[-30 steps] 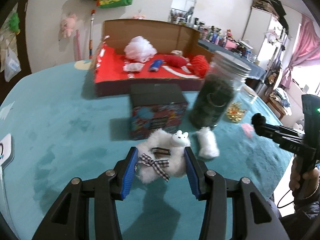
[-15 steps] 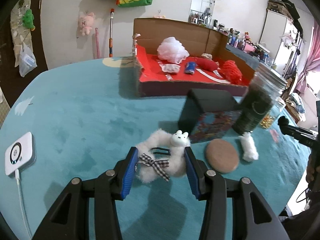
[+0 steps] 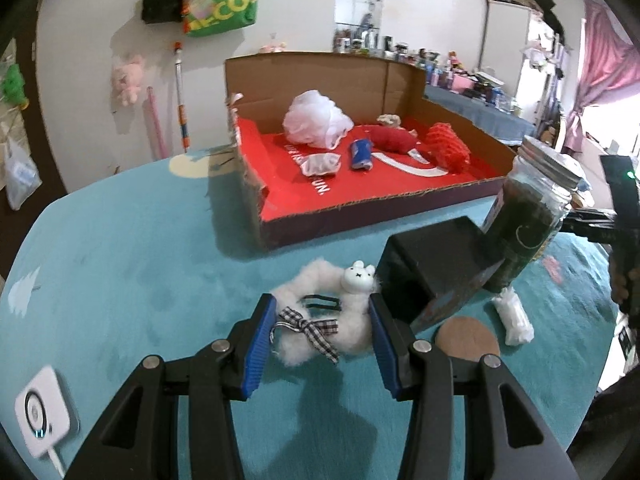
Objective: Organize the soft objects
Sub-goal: 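Carry the white bunny plush and black scrunchie with both grippers into the box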
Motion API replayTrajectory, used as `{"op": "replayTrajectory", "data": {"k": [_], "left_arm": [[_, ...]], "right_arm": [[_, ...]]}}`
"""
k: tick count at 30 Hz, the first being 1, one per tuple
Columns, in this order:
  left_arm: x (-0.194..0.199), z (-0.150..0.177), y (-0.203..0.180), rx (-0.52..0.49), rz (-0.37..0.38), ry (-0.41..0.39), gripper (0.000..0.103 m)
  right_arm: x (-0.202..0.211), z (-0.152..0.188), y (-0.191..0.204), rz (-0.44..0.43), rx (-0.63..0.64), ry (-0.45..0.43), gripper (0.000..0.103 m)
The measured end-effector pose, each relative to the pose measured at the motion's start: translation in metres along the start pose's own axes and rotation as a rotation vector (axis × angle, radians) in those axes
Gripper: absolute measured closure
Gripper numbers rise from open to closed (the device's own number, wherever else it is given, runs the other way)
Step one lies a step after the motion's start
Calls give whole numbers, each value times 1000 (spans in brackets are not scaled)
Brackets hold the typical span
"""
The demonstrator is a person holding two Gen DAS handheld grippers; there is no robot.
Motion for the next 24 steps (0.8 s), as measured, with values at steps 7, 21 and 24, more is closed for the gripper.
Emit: {"op": "replayTrajectory", "data": {"k": [7, 21, 24], "left_arm": [[-8, -15, 4, -49, 50, -3, 54], [-6, -44, 3, -82, 159, -22, 54], [-5, -51, 0, -92, 168, -27, 54]], "right_arm": [[-10, -19, -3, -67, 47, -1, 73], [-16, -44, -7, -216, 76, -14, 73], [-17, -51, -4, -227, 92, -11, 73]]}}
Point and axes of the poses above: each gripper's, at about its wrist camera, not at the fingertips, and x roughly against the way its jaws point, y to its left, z to its underside, the point moved 5 cm from there along -x, roughly the way its jaws point, and after that the axes turned 3 degrees about x, right-handed, at the moved point
